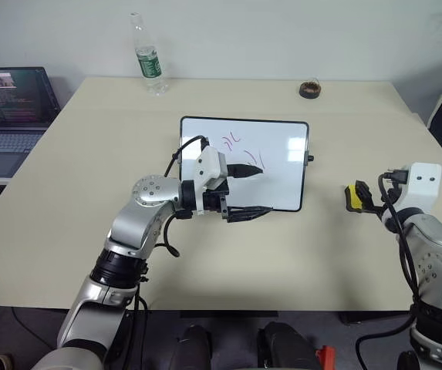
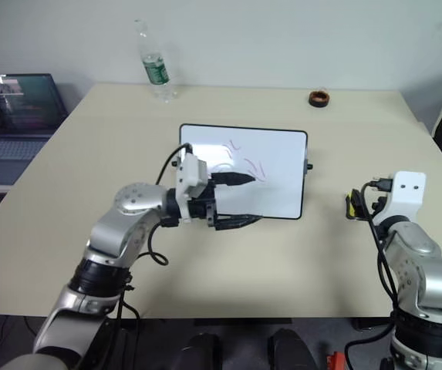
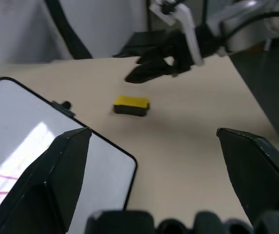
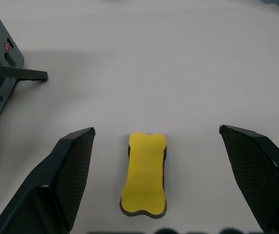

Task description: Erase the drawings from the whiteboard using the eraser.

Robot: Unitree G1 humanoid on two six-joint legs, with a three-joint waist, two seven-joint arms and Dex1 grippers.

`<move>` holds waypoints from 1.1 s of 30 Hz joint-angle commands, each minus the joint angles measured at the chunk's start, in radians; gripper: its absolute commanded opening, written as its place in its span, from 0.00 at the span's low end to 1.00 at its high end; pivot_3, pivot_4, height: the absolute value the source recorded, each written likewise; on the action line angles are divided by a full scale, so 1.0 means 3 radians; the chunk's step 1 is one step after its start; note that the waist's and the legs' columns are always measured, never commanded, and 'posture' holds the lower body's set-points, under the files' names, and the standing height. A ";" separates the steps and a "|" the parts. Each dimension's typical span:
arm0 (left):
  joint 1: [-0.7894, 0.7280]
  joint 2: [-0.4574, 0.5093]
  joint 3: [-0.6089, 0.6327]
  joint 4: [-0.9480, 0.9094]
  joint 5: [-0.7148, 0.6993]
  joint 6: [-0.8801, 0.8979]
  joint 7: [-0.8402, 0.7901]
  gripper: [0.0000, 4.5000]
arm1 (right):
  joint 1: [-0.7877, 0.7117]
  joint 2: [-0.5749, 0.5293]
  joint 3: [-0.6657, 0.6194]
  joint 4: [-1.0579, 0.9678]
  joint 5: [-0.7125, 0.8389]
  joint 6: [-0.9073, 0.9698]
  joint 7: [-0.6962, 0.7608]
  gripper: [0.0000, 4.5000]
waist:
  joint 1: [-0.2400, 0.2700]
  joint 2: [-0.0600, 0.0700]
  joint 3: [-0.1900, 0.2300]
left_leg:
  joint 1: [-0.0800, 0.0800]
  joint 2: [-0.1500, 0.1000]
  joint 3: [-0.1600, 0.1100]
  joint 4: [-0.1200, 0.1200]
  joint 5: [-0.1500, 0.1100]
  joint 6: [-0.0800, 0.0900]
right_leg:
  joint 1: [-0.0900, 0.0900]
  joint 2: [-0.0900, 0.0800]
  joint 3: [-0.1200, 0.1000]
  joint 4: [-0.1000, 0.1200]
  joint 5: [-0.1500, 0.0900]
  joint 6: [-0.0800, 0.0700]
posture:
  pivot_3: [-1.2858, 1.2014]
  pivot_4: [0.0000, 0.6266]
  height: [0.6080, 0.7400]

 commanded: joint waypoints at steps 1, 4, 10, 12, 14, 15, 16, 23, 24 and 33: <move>-0.0208 0.0040 -0.0036 0.0129 -0.0029 -0.0047 -0.0270 1.00 | -0.0149 0.0010 0.0147 0.0214 -0.0114 -0.0103 -0.0023 1.00 | 0.0000 0.0000 0.0000 | 0.0000 0.0000 0.0000 0.0000 0.0000 0.0000 | 0.0000 0.0000 0.0000 -0.0001 0.0000 0.0000 | 0.52 0.24 1.00; -0.0298 0.0072 -0.0003 0.0255 -0.0023 -0.0043 -0.0371 1.00 | -0.0197 0.0037 0.0256 0.0469 -0.0252 -0.0287 -0.0053 1.00 | 0.0000 0.0000 0.0000 | -0.0001 0.0000 0.0000 0.0000 0.0000 0.0001 | -0.0002 0.0000 0.0000 0.0000 0.0000 0.0000 | 0.52 0.24 1.00; -0.0318 0.0153 0.0042 0.0323 0.0003 -0.0093 -0.0427 1.00 | -0.0211 0.0120 0.0306 0.0675 -0.0343 -0.0462 -0.0074 1.00 | -0.0004 0.0002 0.0001 | -0.0010 0.0001 0.0001 0.0000 0.0000 0.0001 | -0.0012 0.0000 0.0001 0.0001 0.0000 0.0000 | 0.52 0.24 1.00; -0.0302 0.0182 0.0041 0.0299 0.0008 -0.0093 -0.0431 1.00 | -0.0202 0.0144 0.0292 0.0747 -0.0369 -0.0522 -0.0090 1.00 | -0.0003 0.0002 0.0001 | -0.0011 0.0002 0.0000 0.0000 0.0000 0.0001 | -0.0013 0.0000 0.0001 0.0002 0.0000 0.0000 | 0.52 0.24 1.00; -0.0287 0.0207 0.0048 0.0270 0.0001 -0.0077 -0.0431 1.00 | -0.0197 0.0164 0.0278 0.0781 -0.0366 -0.0554 -0.0090 1.00 | -0.0003 0.0002 0.0001 | -0.0011 0.0002 0.0001 0.0000 0.0000 0.0001 | -0.0013 0.0000 0.0001 0.0002 0.0000 0.0000 | 0.52 0.24 1.00; -0.0275 0.0222 0.0050 0.0253 0.0005 -0.0070 -0.0434 1.00 | -0.0192 0.0168 0.0276 0.0805 -0.0370 -0.0571 -0.0088 1.00 | -0.0003 0.0002 0.0001 | -0.0011 0.0002 0.0001 0.0000 0.0000 0.0001 | -0.0013 0.0000 0.0002 0.0002 0.0000 0.0000 | 0.52 0.24 1.00; -0.0265 0.0233 0.0050 0.0240 0.0010 -0.0067 -0.0437 1.00 | -0.0188 0.0168 0.0277 0.0830 -0.0377 -0.0585 -0.0088 0.96 | -0.0003 0.0002 0.0001 | -0.0011 0.0002 0.0001 0.0000 0.0000 0.0001 | -0.0013 0.0000 0.0002 0.0002 0.0000 0.0000 | 0.52 0.24 1.00; -0.0228 0.0256 0.0039 0.0212 0.0035 -0.0073 -0.0421 1.00 | -0.0207 0.0177 0.0253 0.1023 -0.0437 -0.0707 -0.0127 0.47 | -0.0002 0.0002 0.0001 | -0.0011 0.0002 0.0001 0.0000 0.0000 0.0001 | -0.0013 0.0000 0.0002 0.0002 0.0000 0.0000 | 0.52 0.24 1.00; -0.0221 0.0257 0.0037 0.0212 0.0041 -0.0081 -0.0420 1.00 | -0.0206 0.0176 0.0257 0.1038 -0.0443 -0.0712 -0.0120 0.39 | -0.0002 0.0002 0.0001 | -0.0011 0.0002 0.0001 0.0000 0.0000 0.0001 | -0.0013 0.0000 0.0002 0.0002 0.0000 0.0000 | 0.52 0.24 1.00; 0.0051 0.0289 0.0105 0.0004 0.0087 0.0015 -0.0161 1.00 | -0.0127 0.0155 0.0330 0.0806 -0.0460 -0.0764 -0.0058 0.25 | -0.0003 0.0002 0.0001 | -0.0010 0.0002 0.0001 0.0001 0.0000 0.0001 | -0.0013 0.0000 0.0003 0.0003 0.0000 0.0000 | 0.52 0.24 1.00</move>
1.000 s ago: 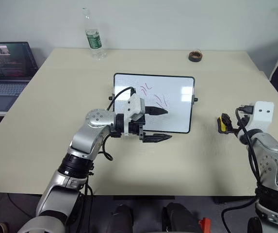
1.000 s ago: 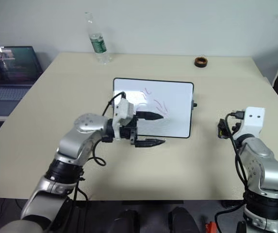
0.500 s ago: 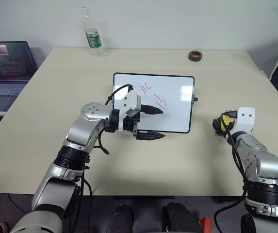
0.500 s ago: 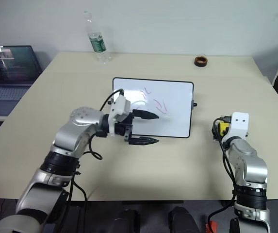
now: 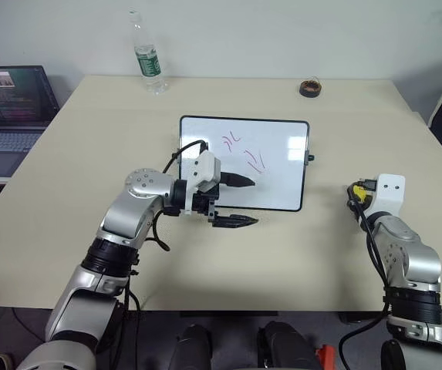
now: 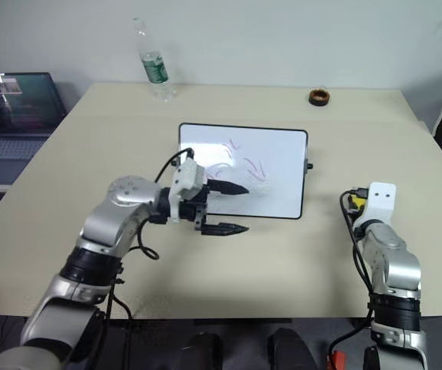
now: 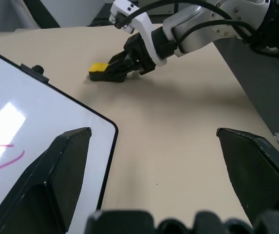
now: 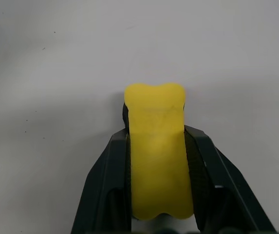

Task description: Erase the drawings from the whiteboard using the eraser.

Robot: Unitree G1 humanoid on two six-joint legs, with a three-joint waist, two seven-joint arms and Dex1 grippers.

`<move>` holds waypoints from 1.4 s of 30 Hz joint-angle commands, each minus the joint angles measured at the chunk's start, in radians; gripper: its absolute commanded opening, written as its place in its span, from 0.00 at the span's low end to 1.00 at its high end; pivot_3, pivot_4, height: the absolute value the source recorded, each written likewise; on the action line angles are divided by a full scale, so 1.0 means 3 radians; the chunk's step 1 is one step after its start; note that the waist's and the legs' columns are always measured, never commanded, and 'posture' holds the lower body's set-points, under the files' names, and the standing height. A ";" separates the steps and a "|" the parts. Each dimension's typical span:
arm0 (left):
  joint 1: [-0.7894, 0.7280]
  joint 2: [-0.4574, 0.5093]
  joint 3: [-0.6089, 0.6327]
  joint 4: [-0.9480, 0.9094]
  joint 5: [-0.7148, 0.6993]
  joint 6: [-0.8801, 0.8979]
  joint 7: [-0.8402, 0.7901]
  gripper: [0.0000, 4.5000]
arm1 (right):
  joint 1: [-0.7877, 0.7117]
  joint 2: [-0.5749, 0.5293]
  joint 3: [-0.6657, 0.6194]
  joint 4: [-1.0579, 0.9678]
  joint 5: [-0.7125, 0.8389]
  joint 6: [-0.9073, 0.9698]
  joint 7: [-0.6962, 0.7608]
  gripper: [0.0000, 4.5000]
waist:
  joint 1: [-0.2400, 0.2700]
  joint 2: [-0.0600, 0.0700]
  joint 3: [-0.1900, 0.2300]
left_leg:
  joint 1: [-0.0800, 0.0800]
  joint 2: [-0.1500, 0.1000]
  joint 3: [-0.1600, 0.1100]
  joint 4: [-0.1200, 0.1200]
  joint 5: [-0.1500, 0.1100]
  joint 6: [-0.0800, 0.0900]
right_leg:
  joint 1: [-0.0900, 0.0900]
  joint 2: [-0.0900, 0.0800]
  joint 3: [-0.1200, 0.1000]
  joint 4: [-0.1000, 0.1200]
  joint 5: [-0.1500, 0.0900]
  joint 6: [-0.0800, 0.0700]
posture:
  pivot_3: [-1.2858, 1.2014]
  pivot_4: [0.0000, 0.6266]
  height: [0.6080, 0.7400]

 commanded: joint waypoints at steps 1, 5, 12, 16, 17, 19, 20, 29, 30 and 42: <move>0.0140 0.0075 0.0115 -0.0321 0.0055 0.0076 0.0241 1.00 | 0.0072 -0.0077 0.0052 -0.0405 -0.0017 -0.0065 0.0107 0.25 | 0.0000 0.0000 0.0000 | 0.0000 0.0000 0.0000 0.0000 0.0000 0.0000 | 0.0000 0.0000 0.0001 0.0000 0.0000 0.0000 | 0.52 0.24 1.00; 0.0445 0.0101 0.0178 -0.0706 0.0201 0.0258 0.0731 1.00 | 0.0309 -0.0205 0.0287 -0.1078 0.0059 -0.0023 0.0416 0.25 | -0.0003 0.0002 0.0001 | -0.0002 0.0002 0.0000 -0.0001 0.0000 0.0000 | -0.0003 -0.0001 0.0002 0.0000 0.0000 0.0000 | 0.52 0.24 1.00; 0.0641 0.0039 0.0457 -0.1030 0.0257 0.0597 0.1463 1.00 | 0.0514 -0.0478 0.0813 -0.1887 -0.0013 -0.0030 0.0801 0.25 | 0.0005 0.0001 0.0001 | 0.0000 0.0002 -0.0005 0.0002 0.0000 0.0000 | 0.0001 -0.0002 -0.0003 0.0001 0.0000 0.0000 | 0.52 0.24 1.00; 0.0630 0.0062 0.0540 -0.0949 0.0331 0.0673 0.1692 1.00 | 0.0193 -0.0568 0.1276 -0.1789 -0.0263 -0.0218 0.0930 0.25 | -0.0003 0.0001 0.0001 | 0.0003 0.0002 -0.0005 0.0003 0.0000 0.0000 | 0.0002 -0.0002 -0.0003 0.0001 0.0000 0.0001 | 0.52 0.24 1.00; 0.0636 0.0089 0.0532 -0.0944 0.0327 0.0678 0.1679 1.00 | 0.0062 -0.0523 0.1351 -0.1682 -0.0312 -0.0268 0.0926 0.25 | -0.0007 0.0001 0.0001 | 0.0004 0.0002 -0.0005 0.0003 0.0000 0.0000 | 0.0002 -0.0002 -0.0003 0.0001 0.0000 0.0000 | 0.52 0.24 1.00; 0.0636 0.0123 0.0527 -0.0939 0.0329 0.0697 0.1675 1.00 | -0.0177 -0.0444 0.1501 -0.1429 -0.0426 -0.0386 0.0947 0.25 | -0.0007 0.0001 0.0001 | 0.0003 0.0002 -0.0005 0.0003 0.0000 -0.0001 | 0.0002 -0.0002 -0.0003 0.0001 0.0000 0.0000 | 0.52 0.24 1.00; 0.0632 0.0133 0.0527 -0.0933 0.0335 0.0721 0.1686 1.00 | -0.0291 -0.0413 0.1573 -0.1283 -0.0497 -0.0453 0.0954 0.25 | -0.0008 0.0000 0.0002 | 0.0003 0.0002 -0.0005 0.0003 0.0000 -0.0001 | 0.0002 -0.0002 -0.0004 0.0001 0.0000 0.0000 | 0.52 0.24 1.00; 0.0606 0.0221 0.0512 -0.1055 0.0333 0.0883 0.1734 1.00 | -0.1255 -0.0101 0.1915 0.0374 -0.1055 -0.1230 0.0950 0.25 | 0.0003 0.0000 0.0002 | -0.0001 0.0002 -0.0004 0.0002 0.0000 -0.0001 | -0.0001 -0.0006 -0.0004 -0.0001 0.0000 0.0000 | 0.52 0.24 1.00; 0.0609 0.0226 0.0507 -0.1081 0.0332 0.0897 0.1736 1.00 | -0.1310 -0.0081 0.1936 0.0523 -0.1106 -0.1330 0.0950 0.25 | 0.0003 0.0000 0.0002 | 0.0000 0.0002 -0.0004 0.0002 0.0000 -0.0001 | -0.0001 -0.0007 -0.0005 0.0000 0.0000 -0.0001 | 0.52 0.24 1.00; 0.0785 0.0291 0.0542 -0.1085 0.0325 0.0783 0.1674 1.00 | -0.1304 -0.0043 0.2103 0.0841 -0.1531 -0.1681 0.1147 0.25 | -0.0009 0.0000 0.0002 | 0.0005 0.0005 -0.0005 0.0003 0.0001 -0.0001 | 0.0000 -0.0009 -0.0004 0.0008 0.0001 -0.0002 | 0.52 0.24 1.00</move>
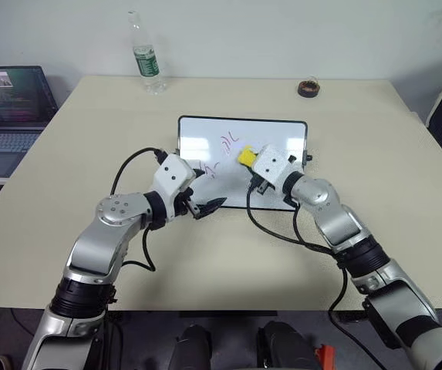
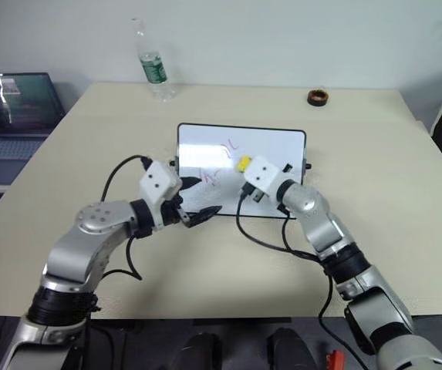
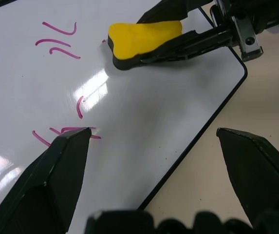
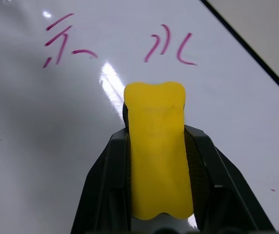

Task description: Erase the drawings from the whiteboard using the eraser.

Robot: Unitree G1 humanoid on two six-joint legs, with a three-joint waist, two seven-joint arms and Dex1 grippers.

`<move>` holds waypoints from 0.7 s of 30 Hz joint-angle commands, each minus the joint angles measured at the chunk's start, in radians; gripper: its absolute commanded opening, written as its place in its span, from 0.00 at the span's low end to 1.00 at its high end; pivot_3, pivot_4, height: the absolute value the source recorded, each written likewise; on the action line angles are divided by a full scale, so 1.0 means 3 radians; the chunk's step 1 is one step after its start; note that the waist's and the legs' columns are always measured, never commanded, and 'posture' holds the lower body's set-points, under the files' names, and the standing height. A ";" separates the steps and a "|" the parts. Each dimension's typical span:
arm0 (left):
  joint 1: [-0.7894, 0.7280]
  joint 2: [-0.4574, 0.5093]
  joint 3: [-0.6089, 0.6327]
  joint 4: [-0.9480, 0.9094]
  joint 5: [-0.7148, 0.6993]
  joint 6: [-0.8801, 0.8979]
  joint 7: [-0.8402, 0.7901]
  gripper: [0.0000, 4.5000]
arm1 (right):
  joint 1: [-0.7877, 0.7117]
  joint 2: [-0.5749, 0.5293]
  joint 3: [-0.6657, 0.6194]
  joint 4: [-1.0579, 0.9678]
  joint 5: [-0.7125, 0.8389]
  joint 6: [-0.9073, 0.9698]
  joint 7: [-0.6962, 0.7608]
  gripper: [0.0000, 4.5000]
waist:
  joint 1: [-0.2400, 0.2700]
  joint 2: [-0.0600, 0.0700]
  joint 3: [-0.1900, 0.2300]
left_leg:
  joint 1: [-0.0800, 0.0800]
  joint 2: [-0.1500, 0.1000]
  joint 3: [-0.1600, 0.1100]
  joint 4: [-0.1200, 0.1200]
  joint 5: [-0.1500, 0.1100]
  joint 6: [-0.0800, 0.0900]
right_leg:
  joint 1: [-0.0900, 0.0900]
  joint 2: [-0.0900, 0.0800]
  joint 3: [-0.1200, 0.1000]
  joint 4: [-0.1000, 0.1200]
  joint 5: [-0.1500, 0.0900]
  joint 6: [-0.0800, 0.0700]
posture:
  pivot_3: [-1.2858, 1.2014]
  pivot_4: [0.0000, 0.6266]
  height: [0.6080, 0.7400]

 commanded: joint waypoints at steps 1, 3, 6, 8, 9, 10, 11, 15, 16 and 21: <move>-0.0003 0.0032 0.0084 -0.0015 -0.0008 -0.0140 -0.0028 1.00 | -0.0084 0.0065 -0.0197 0.0089 -0.0132 0.0013 -0.0294 0.25 | 0.0000 0.0000 0.0000 | 0.0000 0.0000 0.0000 0.0001 0.0000 0.0000 | 0.0000 0.0000 0.0000 0.0000 0.0000 0.0000 | 0.52 0.24 1.00; -0.0006 0.0021 0.0066 0.0013 -0.0002 -0.0171 -0.0024 1.00 | -0.0141 0.0090 -0.0275 0.0149 -0.0177 -0.0035 -0.0440 0.25 | 0.0003 0.0000 0.0000 | 0.0000 0.0000 -0.0001 0.0002 0.0000 0.0000 | 0.0000 0.0000 0.0000 0.0002 0.0000 0.0000 | 0.52 0.24 1.00; -0.0013 -0.0013 0.0013 0.0042 0.0016 -0.0207 -0.0012 1.00 | -0.0192 0.0143 -0.0256 0.0197 -0.0192 -0.0115 -0.0422 0.25 | 0.0011 0.0000 0.0000 | -0.0001 0.0000 -0.0001 0.0003 0.0000 -0.0001 | 0.0000 -0.0001 0.0000 0.0003 0.0000 0.0000 | 0.52 0.24 1.00; -0.0026 -0.0040 -0.0025 0.0034 0.0027 -0.0204 0.0003 1.00 | -0.0175 0.0185 -0.0139 0.0199 -0.0213 -0.0107 -0.0280 0.25 | 0.0015 0.0000 0.0000 | -0.0001 0.0000 -0.0001 0.0002 0.0000 -0.0001 | 0.0000 -0.0001 0.0000 0.0002 0.0000 0.0000 | 0.52 0.24 1.00; -0.0032 -0.0049 -0.0037 0.0028 0.0031 -0.0200 0.0008 1.00 | -0.0162 0.0198 -0.0092 0.0191 -0.0222 -0.0092 -0.0204 0.25 | 0.0014 0.0000 0.0000 | -0.0001 0.0000 -0.0001 0.0002 0.0000 0.0000 | 0.0000 -0.0001 -0.0001 0.0001 0.0000 0.0000 | 0.52 0.24 1.00; -0.0036 -0.0053 -0.0040 0.0020 0.0031 -0.0193 0.0011 1.00 | -0.0150 0.0206 -0.0061 0.0177 -0.0235 -0.0069 -0.0143 0.25 | 0.0014 0.0000 0.0000 | -0.0001 0.0000 0.0000 0.0001 0.0000 0.0000 | 0.0000 0.0000 0.0000 0.0001 0.0000 0.0000 | 0.52 0.24 1.00; -0.0040 -0.0056 -0.0041 0.0013 0.0030 -0.0184 0.0012 1.00 | -0.0136 0.0203 -0.0028 0.0159 -0.0259 -0.0044 -0.0084 0.25 | 0.0011 0.0000 0.0000 | -0.0001 -0.0001 0.0000 0.0001 0.0000 0.0000 | -0.0001 0.0000 0.0000 0.0000 0.0000 0.0000 | 0.52 0.24 1.00; -0.0052 -0.0049 -0.0033 -0.0004 0.0028 -0.0167 0.0009 1.00 | -0.0093 0.0239 -0.0163 0.0126 -0.0272 0.0152 -0.0138 0.25 | 0.0009 0.0000 0.0000 | 0.0000 0.0000 0.0000 0.0001 0.0000 0.0000 | -0.0001 0.0000 0.0000 0.0001 0.0000 0.0000 | 0.52 0.24 1.00; -0.0054 -0.0048 -0.0030 -0.0005 0.0026 -0.0164 0.0010 1.00 | -0.0096 0.0238 -0.0229 0.0133 -0.0272 0.0182 -0.0196 0.25 | 0.0011 0.0000 0.0000 | 0.0000 0.0000 0.0000 0.0001 0.0000 0.0000 | 0.0000 0.0000 0.0000 0.0002 0.0000 -0.0001 | 0.52 0.24 1.00; -0.0049 -0.0045 -0.0025 -0.0020 0.0018 -0.0148 0.0010 1.00 | -0.0024 0.0117 -0.0436 0.0088 -0.0272 0.0272 -0.0269 0.25 | 0.0049 -0.0001 -0.0001 | 0.0000 0.0000 -0.0003 0.0004 0.0001 -0.0001 | 0.0001 -0.0001 -0.0002 0.0005 0.0000 0.0000 | 0.52 0.24 1.00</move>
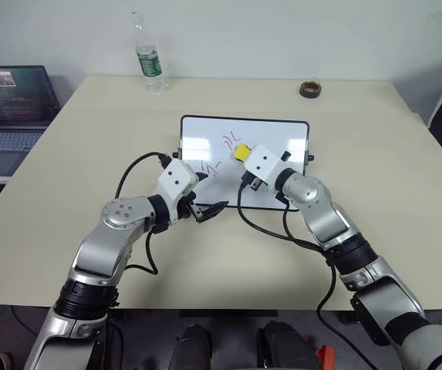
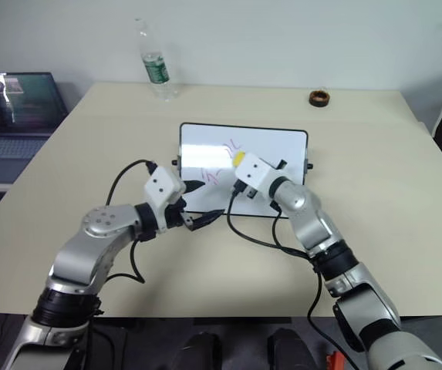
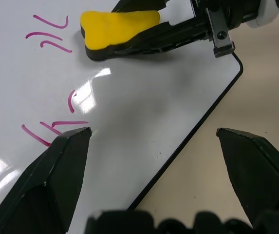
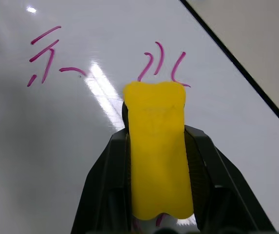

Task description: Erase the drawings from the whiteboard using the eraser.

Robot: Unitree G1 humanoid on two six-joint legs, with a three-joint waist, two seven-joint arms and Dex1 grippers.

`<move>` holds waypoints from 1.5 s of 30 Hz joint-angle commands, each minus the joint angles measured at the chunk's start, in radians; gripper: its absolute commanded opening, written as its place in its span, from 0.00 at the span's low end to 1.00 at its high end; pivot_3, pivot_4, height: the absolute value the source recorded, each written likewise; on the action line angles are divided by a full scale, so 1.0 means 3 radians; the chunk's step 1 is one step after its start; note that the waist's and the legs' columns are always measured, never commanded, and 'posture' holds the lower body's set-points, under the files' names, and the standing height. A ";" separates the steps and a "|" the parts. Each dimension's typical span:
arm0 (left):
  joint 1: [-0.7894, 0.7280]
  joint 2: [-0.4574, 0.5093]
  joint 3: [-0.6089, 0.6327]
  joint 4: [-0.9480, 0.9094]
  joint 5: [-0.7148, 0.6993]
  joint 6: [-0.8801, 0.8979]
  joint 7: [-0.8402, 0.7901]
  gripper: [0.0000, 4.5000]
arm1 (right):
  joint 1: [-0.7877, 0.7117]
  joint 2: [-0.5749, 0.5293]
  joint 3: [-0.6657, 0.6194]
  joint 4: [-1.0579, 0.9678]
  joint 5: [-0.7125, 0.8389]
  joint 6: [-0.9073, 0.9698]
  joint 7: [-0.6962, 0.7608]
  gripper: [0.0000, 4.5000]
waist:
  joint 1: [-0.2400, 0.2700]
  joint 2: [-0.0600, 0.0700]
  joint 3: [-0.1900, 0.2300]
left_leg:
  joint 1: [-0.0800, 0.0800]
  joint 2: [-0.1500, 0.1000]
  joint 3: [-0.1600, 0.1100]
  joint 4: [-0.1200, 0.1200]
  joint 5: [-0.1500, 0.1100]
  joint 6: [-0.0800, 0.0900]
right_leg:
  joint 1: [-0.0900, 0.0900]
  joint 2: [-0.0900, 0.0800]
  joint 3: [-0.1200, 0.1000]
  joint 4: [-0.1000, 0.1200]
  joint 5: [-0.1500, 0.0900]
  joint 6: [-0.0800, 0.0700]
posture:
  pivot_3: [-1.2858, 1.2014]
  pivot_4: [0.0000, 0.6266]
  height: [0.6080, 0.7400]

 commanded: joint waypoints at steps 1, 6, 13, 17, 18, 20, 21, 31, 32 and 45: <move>-0.0060 0.0026 0.0051 -0.0100 -0.0009 -0.0013 -0.0001 1.00 | 0.0111 -0.0157 -0.0202 -0.0057 -0.0013 0.0129 -0.0016 0.25 | 0.0022 -0.0002 -0.0001 | 0.0000 0.0000 -0.0001 0.0000 0.0000 0.0000 | 0.0001 0.0000 -0.0002 0.0000 0.0000 0.0000 | 0.52 0.24 1.00; -0.0079 0.0011 0.0037 -0.0104 -0.0014 -0.0004 -0.0003 1.00 | 0.0464 -0.0362 0.0160 -0.0410 -0.0045 0.0168 0.0600 0.25 | 0.0023 -0.0003 -0.0002 | 0.0004 -0.0001 -0.0006 0.0001 0.0000 0.0001 | 0.0014 0.0000 -0.0007 -0.0010 0.0000 0.0001 | 0.52 0.24 1.00; -0.0095 0.0003 0.0020 -0.0125 -0.0023 0.0017 -0.0007 1.00 | 0.0314 -0.0317 -0.0139 -0.0274 -0.0199 0.0166 0.0004 0.25 | -0.0002 -0.0003 -0.0002 | 0.0018 0.0000 -0.0005 0.0000 0.0001 0.0001 | 0.0018 0.0003 -0.0004 -0.0002 0.0002 -0.0002 | 0.52 0.24 1.00; -0.0101 -0.0002 0.0012 -0.0134 -0.0028 0.0033 -0.0005 1.00 | 0.0225 -0.0295 -0.0257 -0.0199 -0.0141 0.0102 -0.0173 0.25 | 0.0015 -0.0004 -0.0002 | 0.0018 -0.0003 -0.0004 0.0001 0.0002 -0.0001 | 0.0018 0.0003 -0.0004 0.0001 0.0002 -0.0002 | 0.52 0.24 1.00; -0.0104 -0.0008 0.0007 -0.0135 -0.0027 0.0038 -0.0002 1.00 | 0.0220 -0.0288 -0.0250 -0.0197 -0.0131 0.0087 -0.0154 0.25 | 0.0018 -0.0004 -0.0002 | 0.0017 -0.0003 -0.0005 0.0001 0.0002 -0.0001 | 0.0018 0.0003 -0.0005 0.0001 0.0002 -0.0002 | 0.52 0.24 1.00; -0.0108 -0.0016 0.0001 -0.0147 -0.0031 0.0052 -0.0001 1.00 | 0.0232 -0.0272 -0.0162 -0.0215 -0.0124 0.0073 -0.0017 0.25 | 0.0011 -0.0004 -0.0002 | 0.0015 -0.0003 -0.0004 0.0000 0.0002 -0.0001 | 0.0017 0.0003 -0.0004 -0.0002 0.0002 -0.0002 | 0.52 0.24 1.00; -0.0109 -0.0017 0.0000 -0.0151 -0.0032 0.0057 -0.0001 1.00 | 0.0246 -0.0273 -0.0107 -0.0229 -0.0126 0.0095 0.0071 0.25 | 0.0008 -0.0004 -0.0002 | 0.0014 -0.0003 -0.0003 0.0000 0.0002 -0.0001 | 0.0017 0.0002 -0.0003 -0.0003 0.0002 -0.0002 | 0.52 0.24 1.00; -0.0092 -0.0003 0.0013 -0.0155 -0.0035 0.0050 -0.0009 1.00 | 0.0319 -0.0401 -0.0008 -0.0296 -0.0258 0.0191 0.0322 0.25 | -0.0001 -0.0003 -0.0002 | 0.0018 -0.0001 -0.0003 -0.0002 0.0002 -0.0001 | 0.0019 0.0002 -0.0003 -0.0006 0.0002 -0.0002 | 0.52 0.24 1.00; -0.0086 -0.0002 0.0014 -0.0153 -0.0036 0.0044 -0.0012 1.00 | 0.0273 -0.0399 -0.0072 -0.0251 -0.0285 0.0168 0.0190 0.25 | 0.0000 -0.0003 -0.0002 | 0.0018 -0.0001 -0.0004 -0.0002 0.0002 -0.0001 | 0.0019 0.0002 -0.0003 -0.0005 0.0002 -0.0002 | 0.52 0.24 1.00; -0.0025 0.0011 0.0022 -0.0104 -0.0020 -0.0025 -0.0032 1.00 | 0.0576 -0.0626 0.0251 -0.0545 -0.0302 0.0198 0.0685 0.25 | 0.0002 -0.0006 -0.0003 | 0.0015 -0.0002 -0.0004 -0.0003 0.0002 0.0000 | 0.0020 0.0001 -0.0004 -0.0013 0.0003 -0.0001 | 0.52 0.24 1.00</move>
